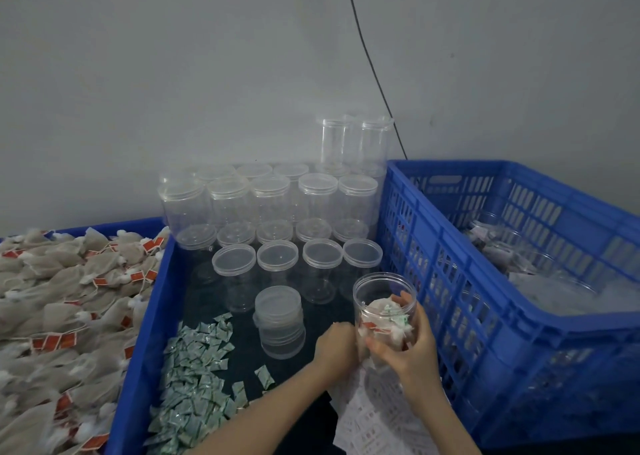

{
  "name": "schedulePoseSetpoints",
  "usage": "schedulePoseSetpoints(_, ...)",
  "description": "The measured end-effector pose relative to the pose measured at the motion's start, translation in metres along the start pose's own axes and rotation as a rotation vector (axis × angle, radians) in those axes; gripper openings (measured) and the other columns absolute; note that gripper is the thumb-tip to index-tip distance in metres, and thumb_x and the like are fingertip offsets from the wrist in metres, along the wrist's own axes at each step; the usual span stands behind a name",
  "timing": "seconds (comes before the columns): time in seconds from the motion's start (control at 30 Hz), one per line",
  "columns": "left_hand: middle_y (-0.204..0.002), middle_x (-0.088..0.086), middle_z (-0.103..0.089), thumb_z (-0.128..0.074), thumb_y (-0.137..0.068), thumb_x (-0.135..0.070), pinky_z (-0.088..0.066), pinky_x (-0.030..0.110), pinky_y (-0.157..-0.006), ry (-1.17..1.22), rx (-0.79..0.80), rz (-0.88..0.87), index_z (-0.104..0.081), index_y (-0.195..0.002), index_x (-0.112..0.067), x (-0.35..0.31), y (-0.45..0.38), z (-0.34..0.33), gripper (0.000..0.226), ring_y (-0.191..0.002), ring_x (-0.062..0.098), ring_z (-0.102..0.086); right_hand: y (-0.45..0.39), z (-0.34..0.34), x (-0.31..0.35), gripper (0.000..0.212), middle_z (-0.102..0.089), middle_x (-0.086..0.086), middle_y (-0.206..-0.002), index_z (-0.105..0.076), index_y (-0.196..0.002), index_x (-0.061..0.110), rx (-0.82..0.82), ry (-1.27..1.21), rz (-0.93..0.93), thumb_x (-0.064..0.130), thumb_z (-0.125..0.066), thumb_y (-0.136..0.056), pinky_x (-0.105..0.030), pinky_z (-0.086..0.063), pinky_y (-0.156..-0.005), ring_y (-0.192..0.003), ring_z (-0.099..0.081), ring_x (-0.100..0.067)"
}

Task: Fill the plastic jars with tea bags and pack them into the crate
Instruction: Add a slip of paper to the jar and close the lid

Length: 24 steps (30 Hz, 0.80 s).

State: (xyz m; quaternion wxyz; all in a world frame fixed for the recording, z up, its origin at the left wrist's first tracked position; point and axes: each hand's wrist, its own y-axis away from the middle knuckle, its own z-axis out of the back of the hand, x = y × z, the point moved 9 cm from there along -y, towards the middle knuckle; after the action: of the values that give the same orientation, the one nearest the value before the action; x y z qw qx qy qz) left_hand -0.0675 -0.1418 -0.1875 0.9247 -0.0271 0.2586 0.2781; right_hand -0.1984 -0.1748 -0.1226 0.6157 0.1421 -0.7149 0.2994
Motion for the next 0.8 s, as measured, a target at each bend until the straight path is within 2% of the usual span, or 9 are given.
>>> schedulePoseSetpoints(0.07,-0.089,0.003,-0.065,-0.054,-0.088,-0.026,-0.053,0.036,-0.076,0.073,0.006,0.031,-0.064,-0.087,-0.008,0.003,-0.002,0.002,0.02,-0.086,0.023,-0.064,0.0,-0.001,0.0,0.088,-0.067,0.018,-0.119,-0.052,-0.129,0.033,-0.001,-0.002,-0.006,0.034,-0.089,-0.049,-0.039,-0.053,-0.096,-0.109,-0.066,-0.009)
schedulePoseSetpoints(0.13,-0.078,-0.003,-0.059,-0.053,-0.088,-0.024,-0.051,0.034,-0.072,0.096,0.028,0.044,-0.059,-0.078,-0.014,0.005,-0.004,0.004,0.016,-0.081,0.02,-0.062,0.0,-0.003,0.001,0.086,-0.067,0.022,-0.117,-0.052,-0.127,0.035,0.002,0.009,-0.006,0.036,-0.088,-0.049,-0.037,-0.054,-0.095,-0.108,-0.066,-0.006)
schedulePoseSetpoints(0.23,-0.069,-0.009,-0.052,-0.051,-0.089,-0.02,-0.047,0.029,-0.064,0.122,0.048,0.054,-0.045,-0.062,-0.023,0.008,-0.009,0.003,0.028,-0.072,0.015,-0.056,0.002,-0.003,0.0,0.082,-0.066,0.026,-0.115,-0.051,-0.125,0.036,0.007,0.021,-0.01,0.03,-0.088,-0.052,-0.035,-0.055,-0.094,-0.107,-0.066,-0.004)
schedulePoseSetpoints(0.33,-0.062,-0.011,-0.047,-0.053,-0.089,-0.019,-0.034,0.013,-0.049,0.197,0.011,0.061,-0.04,-0.056,-0.024,0.008,-0.011,0.008,0.036,-0.056,0.003,-0.045,0.003,-0.003,0.0,0.082,-0.066,0.026,-0.116,-0.051,-0.125,0.036,0.008,0.02,-0.009,0.028,-0.088,-0.052,-0.033,-0.056,-0.093,-0.108,-0.066,-0.004)
schedulePoseSetpoints(0.4,-0.063,-0.013,-0.05,-0.056,-0.089,-0.019,-0.032,0.008,-0.044,0.328,-0.036,0.089,-0.044,-0.058,-0.025,0.012,-0.014,0.015,0.034,-0.056,-0.001,-0.045,0.004,-0.002,0.0,0.083,-0.066,0.023,-0.116,-0.052,-0.124,0.035,0.007,0.005,-0.015,0.029,-0.089,-0.051,-0.033,-0.056,-0.093,-0.108,-0.066,-0.006)
schedulePoseSetpoints(0.47,-0.068,-0.012,-0.055,-0.059,-0.089,-0.018,-0.035,0.004,-0.046,0.44,-0.081,0.11,-0.052,-0.064,-0.025,0.017,-0.014,0.021,0.026,-0.061,-0.002,-0.049,0.004,0.0,0.0,0.083,-0.067,0.019,-0.116,-0.053,-0.125,0.034,0.005,-0.005,-0.02,0.029,-0.089,-0.05,-0.033,-0.056,-0.091,-0.108,-0.066,-0.009)
schedulePoseSetpoints(0.53,-0.077,-0.008,-0.064,-0.063,-0.087,-0.016,-0.043,0.005,-0.057,0.521,-0.158,0.105,-0.064,-0.078,-0.019,0.018,-0.012,0.03,0.01,-0.071,0.001,-0.058,0.005,0.001,-0.001,0.083,-0.067,0.02,-0.116,-0.053,-0.125,0.034,0.003,-0.007,-0.021,0.027,-0.089,-0.05,-0.03,-0.057,-0.09,-0.108,-0.066,-0.009)
schedulePoseSetpoints(0.6,-0.088,-0.002,-0.07,-0.063,-0.087,-0.013,-0.051,0.017,-0.072,0.605,-0.268,0.106,-0.068,-0.091,-0.015,0.018,-0.007,0.045,0.006,-0.083,0.01,-0.064,0.005,0.002,-0.002,0.084,-0.067,0.02,-0.115,-0.052,-0.125,0.034,0.004,-0.003,-0.029,0.027,-0.089,-0.051,-0.027,-0.057,-0.088,-0.106,-0.067,-0.007)
schedulePoseSetpoints(0.8,-0.09,-0.002,-0.069,-0.063,-0.09,-0.013,-0.052,0.024,-0.081,0.807,-0.544,0.055,-0.067,-0.09,-0.016,0.007,0.01,0.121,0.005,-0.086,0.009,-0.064,0.004,0.001,-0.005,0.084,-0.069,0.018,-0.109,-0.053,-0.125,0.03,0.006,0.001,-0.042,0.024,-0.089,-0.049,-0.014,-0.054,-0.076,-0.098,-0.068,-0.004)
